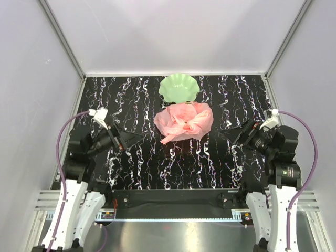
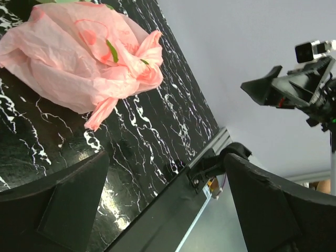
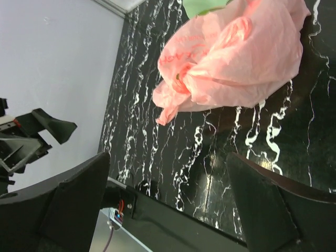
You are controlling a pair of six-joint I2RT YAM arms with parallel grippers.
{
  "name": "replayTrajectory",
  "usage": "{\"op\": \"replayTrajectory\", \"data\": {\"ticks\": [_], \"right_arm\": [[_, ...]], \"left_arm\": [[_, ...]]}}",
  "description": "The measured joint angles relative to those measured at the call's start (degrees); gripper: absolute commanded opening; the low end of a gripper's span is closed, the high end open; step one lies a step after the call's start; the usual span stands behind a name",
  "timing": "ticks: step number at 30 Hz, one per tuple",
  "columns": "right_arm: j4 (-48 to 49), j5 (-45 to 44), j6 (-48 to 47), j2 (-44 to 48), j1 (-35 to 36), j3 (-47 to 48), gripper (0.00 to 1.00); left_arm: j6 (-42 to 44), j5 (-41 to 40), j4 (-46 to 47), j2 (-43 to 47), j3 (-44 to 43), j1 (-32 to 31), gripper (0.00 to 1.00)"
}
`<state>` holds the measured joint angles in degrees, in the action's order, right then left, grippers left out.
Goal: Untie the knot of the plastic bag and take out the fruit
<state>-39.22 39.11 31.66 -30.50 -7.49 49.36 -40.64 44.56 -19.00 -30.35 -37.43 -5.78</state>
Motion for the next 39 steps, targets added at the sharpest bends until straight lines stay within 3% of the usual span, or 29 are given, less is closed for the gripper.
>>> {"op": "replayTrajectory", "data": {"ticks": [3, 7, 12, 16, 23, 28, 36, 39], "right_arm": [[-0.63, 0.11, -0.66, -0.96, 0.00, -0.33, 1.00], [1.11, 1.33, -0.22, -2.47, 0.00, -3.41, 1.00], [1.79, 0.44, 0.13, -9.84, 0.57, -4.44, 1.00], [3.26, -2.69, 1.01, -15.21, 4.87, -4.46, 1.00], [6.78, -12.50, 3.21, -24.13, 17.42, -4.04, 1.00], [8.37, -16.72, 4.46, -26.29, 19.96, -4.33, 1.00], [9.03, -19.06, 4.61, -26.03, 20.24, -5.81, 1.00], [9.16, -19.17, 4.61, -26.05, 20.24, -5.86, 1.00]], "left_arm": [[0.92, -0.66, 0.31, -3.45, -1.68, -3.37, 0.99], [3.52, -6.75, -1.16, -13.31, -5.40, -13.22, 0.99], [9.49, -22.45, -7.13, -26.21, -13.70, -25.75, 0.99], [14.03, -34.73, -9.25, -34.88, -21.27, -30.95, 0.99], [15.19, -46.86, -10.25, -49.88, -31.61, -35.06, 0.99], [16.76, -52.04, -11.47, -54.90, -32.96, -37.62, 0.86], [21.84, -50.36, -10.82, -59.63, -34.34, -37.62, 0.79], [22.53, -48.85, -10.47, -61.75, -34.60, -37.62, 0.65]]}}
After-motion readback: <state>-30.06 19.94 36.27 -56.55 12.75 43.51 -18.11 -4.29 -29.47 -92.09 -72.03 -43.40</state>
